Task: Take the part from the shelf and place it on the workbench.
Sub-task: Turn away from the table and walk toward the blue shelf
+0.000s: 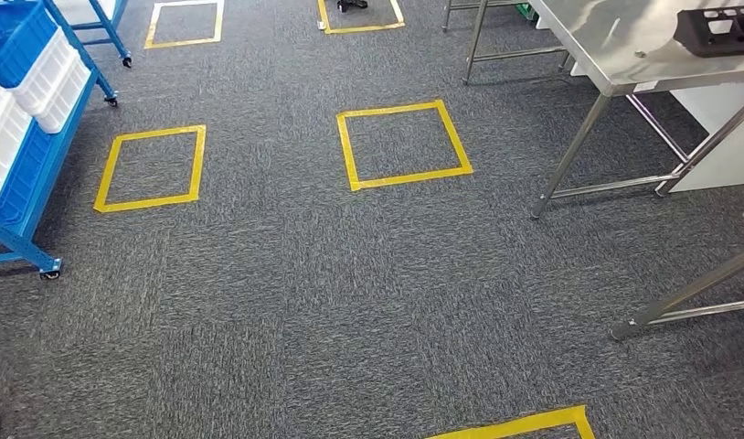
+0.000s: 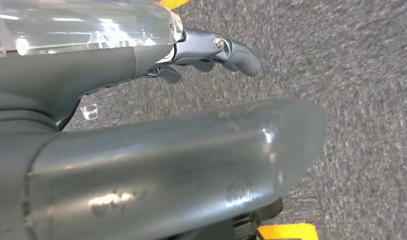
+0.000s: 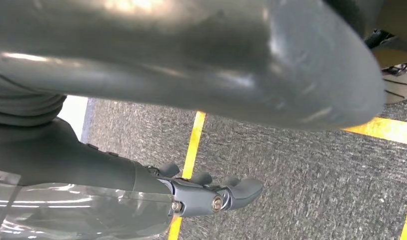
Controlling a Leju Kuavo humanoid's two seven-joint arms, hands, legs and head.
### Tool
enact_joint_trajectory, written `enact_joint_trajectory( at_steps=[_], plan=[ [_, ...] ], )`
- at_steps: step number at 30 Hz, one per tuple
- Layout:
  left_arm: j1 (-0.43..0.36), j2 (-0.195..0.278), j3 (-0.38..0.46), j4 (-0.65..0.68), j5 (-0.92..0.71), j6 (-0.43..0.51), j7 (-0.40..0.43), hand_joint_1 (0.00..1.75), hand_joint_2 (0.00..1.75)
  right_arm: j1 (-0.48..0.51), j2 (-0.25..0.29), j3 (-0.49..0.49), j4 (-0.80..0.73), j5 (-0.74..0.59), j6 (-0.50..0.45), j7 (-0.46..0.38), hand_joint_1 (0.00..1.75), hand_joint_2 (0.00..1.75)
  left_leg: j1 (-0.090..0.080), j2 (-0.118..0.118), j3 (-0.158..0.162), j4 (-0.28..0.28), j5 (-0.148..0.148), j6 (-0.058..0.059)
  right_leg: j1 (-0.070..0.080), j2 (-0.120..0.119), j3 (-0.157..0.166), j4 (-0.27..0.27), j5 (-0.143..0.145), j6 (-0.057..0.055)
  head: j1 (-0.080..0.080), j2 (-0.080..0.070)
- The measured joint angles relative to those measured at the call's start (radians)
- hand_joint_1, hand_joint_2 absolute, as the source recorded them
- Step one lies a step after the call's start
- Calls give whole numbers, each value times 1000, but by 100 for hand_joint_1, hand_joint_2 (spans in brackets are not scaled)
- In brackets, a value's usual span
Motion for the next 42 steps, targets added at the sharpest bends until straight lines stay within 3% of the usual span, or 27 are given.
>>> enact_joint_trajectory(
  at_steps=[2,3,4,5,7,8,9,10,12,13,15,16,18,19,21,23,24,25,26,28,30,34,36,38,39,40,42],
  plan=[
    [1,-1,0,0,0,0,0,0,0,0,1,0,1,1,1,0,0,0,-3,1,-1,-16,16,8,-5,-1,-1,-2,14,12,-4,0],
    [1,-1,-1,0,0,1,0,0,0,0,1,0,2,2,0,0,0,0,-2,3,-5,-23,27,14,-7,2,-5,4,6,18,-6,0],
    [2,-2,-1,0,0,0,0,0,0,0,1,0,3,2,0,0,0,0,1,5,-12,-29,41,21,-9,7,-12,22,-19,23,-4,0],
    [2,-3,-1,0,0,0,0,0,0,0,0,0,4,2,0,-1,0,0,3,7,-23,-33,54,26,-10,11,-23,59,-64,28,-2,0],
    [2,-4,-1,0,0,0,0,0,0,0,0,0,5,2,-1,-1,0,0,2,8,-52,-33,77,31,-15,16,-49,169,-166,36,3,0],
    [2,-4,-1,0,-1,-1,0,0,0,0,0,0,5,3,0,-2,0,0,3,9,-69,-32,89,30,-19,17,-54,221,-189,41,4,0],
    [2,-5,-1,0,-1,-2,0,0,0,0,0,0,5,2,1,-3,0,0,4,9,-85,-30,101,28,-23,17,-50,252,-188,46,5,0],
    [2,-6,-1,0,-1,-4,0,0,0,0,-1,0,5,2,3,-5,0,0,6,10,-104,-26,112,24,-27,17,-31,254,-165,51,5,0],
    [3,-6,-1,0,-1,-6,0,0,0,-1,-1,0,5,3,4,-8,0,0,11,9,-139,-13,129,13,-37,17,53,168,-114,60,5,0],
    [3,-7,-1,0,0,-7,0,0,0,-3,-2,0,5,3,3,-10,0,0,12,8,-155,-2,133,7,-39,19,110,93,-114,62,6,0],
    [2,-7,-1,0,5,-8,4,0,0,-5,-2,0,5,5,-1,-16,0,0,11,7,-174,18,141,-7,-38,22,186,-19,-148,53,8,0],
    [2,-7,-1,0,8,-8,8,0,0,-5,-2,0,5,5,-4,-21,0,0,11,6,-178,23,145,-15,-34,23,197,-42,-162,45,9,0],
    [3,-8,-1,0,12,-8,17,0,0,-5,-2,0,5,6,-6,-30,0,0,15,6,-182,28,149,-29,-32,19,190,-42,-156,24,9,0],
    [4,-8,-1,0,13,-8,21,0,0,-5,-2,0,5,9,-5,-32,0,0,18,6,-190,45,132,-34,-32,17,185,-42,-150,14,8,0],
    [6,-8,-1,0,14,-6,27,0,0,-4,-2,1,5,15,0,-37,0,0,21,6,-223,135,57,-40,-29,11,172,-42,-136,-1,4,0],
    [7,-8,-1,0,17,-3,29,0,0,-2,-2,1,5,15,-3,-50,0,0,22,6,-260,261,-12,-44,-23,7,158,-40,-125,-6,2,0],
    [8,-8,-1,0,19,-1,30,0,0,-1,-2,1,5,12,-7,-58,0,0,22,6,-264,295,-20,-44,-20,6,151,-37,-121,-6,1,0],
    [9,-8,-1,0,21,0,30,0,0,0,-2,1,5,8,-11,-63,0,0,22,6,-249,292,-10,-42,-18,6,146,-35,-119,-6,2,0],
    [10,-8,-1,0,23,2,31,0,0,1,-2,1,5,5,-14,-64,0,0,21,6,-216,252,13,-37,-15,5,142,-32,-118,-6,2,0],
    [10,-8,-1,0,23,4,31,0,0,1,-1,0,6,2,-15,-59,0,0,15,6,-125,116,53,-22,-12,5,138,-28,-116,-3,2,0],
    [9,-7,-1,0,23,7,31,0,0,1,1,0,6,3,-14,-51,0,0,6,6,-75,30,63,-8,-13,4,134,-26,-113,4,2,0],
    [10,-8,-1,0,23,11,32,0,0,-2,2,1,6,14,0,-43,0,0,6,2,-73,-6,73,12,-16,2,127,-16,-121,27,2,0],
    [9,-9,-1,0,23,12,32,0,0,-1,2,1,6,16,6,-42,0,0,10,-3,-73,-19,84,23,-18,11,88,64,-174,34,5,0],
    [9,-9,-1,0,22,13,32,0,0,0,1,1,6,18,14,-38,0,0,9,-11,-80,-18,87,27,-20,16,22,192,-234,38,7,0],
    [10,-9,-1,0,22,13,32,0,0,1,1,2,7,18,18,-36,0,0,9,-17,-83,-17,88,26,-21,17,0,233,-241,41,7,0],
    [11,-10,-1,0,22,13,32,0,0,2,1,2,7,18,20,-35,0,0,9,-25,-85,-14,88,25,-23,18,-5,240,-228,43,7,0],
    [12,-11,-1,0,22,13,32,0,0,3,0,2,8,17,21,-34,0,0,10,-45,-88,-4,87,21,-29,29,41,143,-156,45,7,0]
  ],
)
